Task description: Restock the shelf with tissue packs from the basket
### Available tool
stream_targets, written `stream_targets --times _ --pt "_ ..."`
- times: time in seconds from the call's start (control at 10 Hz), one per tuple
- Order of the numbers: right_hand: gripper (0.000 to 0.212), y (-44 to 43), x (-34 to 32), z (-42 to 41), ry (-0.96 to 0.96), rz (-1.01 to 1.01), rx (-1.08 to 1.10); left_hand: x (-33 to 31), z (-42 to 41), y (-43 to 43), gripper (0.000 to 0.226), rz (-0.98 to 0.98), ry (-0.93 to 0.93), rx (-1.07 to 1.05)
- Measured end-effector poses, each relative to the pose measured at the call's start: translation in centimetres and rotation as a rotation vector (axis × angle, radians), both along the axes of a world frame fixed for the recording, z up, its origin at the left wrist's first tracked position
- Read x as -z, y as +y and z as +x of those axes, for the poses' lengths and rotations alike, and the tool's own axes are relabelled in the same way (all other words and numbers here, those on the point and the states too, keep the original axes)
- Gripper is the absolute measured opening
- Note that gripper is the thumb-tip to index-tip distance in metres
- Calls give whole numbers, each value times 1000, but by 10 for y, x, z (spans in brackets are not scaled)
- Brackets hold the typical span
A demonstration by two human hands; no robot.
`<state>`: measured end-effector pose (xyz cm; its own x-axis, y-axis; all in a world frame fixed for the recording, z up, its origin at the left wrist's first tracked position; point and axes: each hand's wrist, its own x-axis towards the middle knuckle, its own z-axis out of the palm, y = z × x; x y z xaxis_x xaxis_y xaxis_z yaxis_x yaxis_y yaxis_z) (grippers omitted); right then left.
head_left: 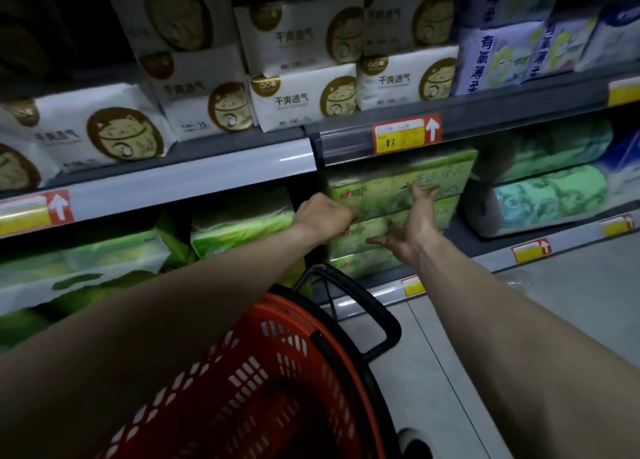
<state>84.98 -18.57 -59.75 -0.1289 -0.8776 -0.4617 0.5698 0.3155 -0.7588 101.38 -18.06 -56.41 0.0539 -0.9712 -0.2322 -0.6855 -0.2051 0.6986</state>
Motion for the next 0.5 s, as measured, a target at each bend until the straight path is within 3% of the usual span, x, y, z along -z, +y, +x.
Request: stream_targets --times 0.1,0.3,0.5 --pt "71 3 -3 -4 72 44 11 -7 2 4 28 92 23 75" --pt "60 18 -36 4 176 193 58 -53 48 45 40 188 109 184" --pt "51 59 -102 16 119 165 86 -90 140 107 32 187 295 81"
